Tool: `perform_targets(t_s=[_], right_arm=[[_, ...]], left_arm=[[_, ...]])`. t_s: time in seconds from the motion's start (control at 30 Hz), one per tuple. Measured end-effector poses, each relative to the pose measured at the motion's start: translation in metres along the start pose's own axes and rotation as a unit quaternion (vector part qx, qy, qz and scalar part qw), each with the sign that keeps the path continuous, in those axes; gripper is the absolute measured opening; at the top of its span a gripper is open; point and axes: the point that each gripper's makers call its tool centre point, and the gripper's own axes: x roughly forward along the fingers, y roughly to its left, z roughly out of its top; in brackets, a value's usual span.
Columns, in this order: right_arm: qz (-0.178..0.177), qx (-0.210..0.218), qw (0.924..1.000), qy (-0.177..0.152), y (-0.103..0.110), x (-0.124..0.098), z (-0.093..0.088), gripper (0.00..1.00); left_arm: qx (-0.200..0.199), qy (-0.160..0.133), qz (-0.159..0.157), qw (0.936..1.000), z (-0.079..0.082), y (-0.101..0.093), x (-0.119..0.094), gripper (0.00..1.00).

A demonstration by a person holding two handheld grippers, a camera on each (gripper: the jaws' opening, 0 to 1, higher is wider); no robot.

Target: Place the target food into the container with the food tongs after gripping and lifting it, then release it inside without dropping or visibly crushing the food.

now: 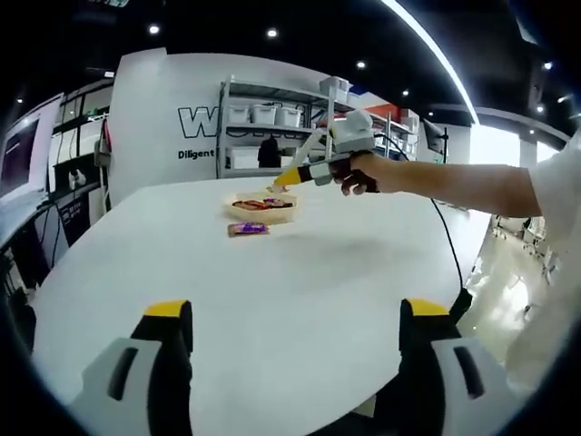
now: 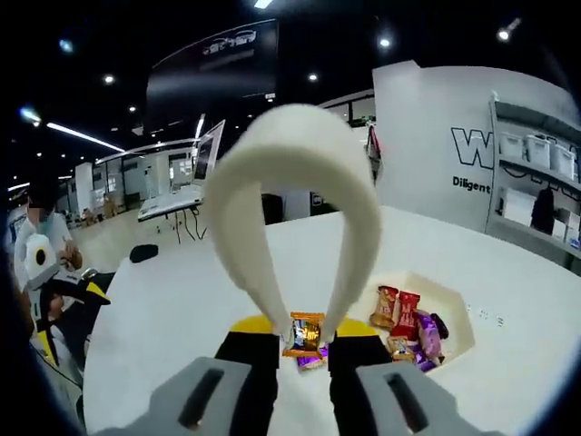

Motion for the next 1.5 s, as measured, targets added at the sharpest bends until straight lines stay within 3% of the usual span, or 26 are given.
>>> perform_targets(t_s=[0.33, 0.6, 1.1, 1.5], right_arm=[[-0.018, 0.015, 0.9997, 0.006, -0.013, 0.009, -0.007, 0.11], [-0.005, 0.013, 0.9998, 0.015, -0.009, 0.014, -0.016, 0.11], [-0.012, 0.033, 0.9984, 0.046, -0.016, -0.012, -0.063, 0.13], [-0.013, 0.037, 0.998, 0.05, -0.012, -0.023, -0.075, 0.13]], left_arm=[[-0.002, 0.008, 0.002, 1.0, -0.005, 0.006, 0.006, 0.93], [-0.003, 0.016, 0.005, 0.9999, -0.008, 0.009, 0.008, 0.92], [-0.002, 0.016, -0.008, 0.9998, -0.009, 0.0, 0.015, 0.92], [-0.003, 0.014, -0.015, 0.9998, -0.01, -0.007, 0.014, 0.92]])
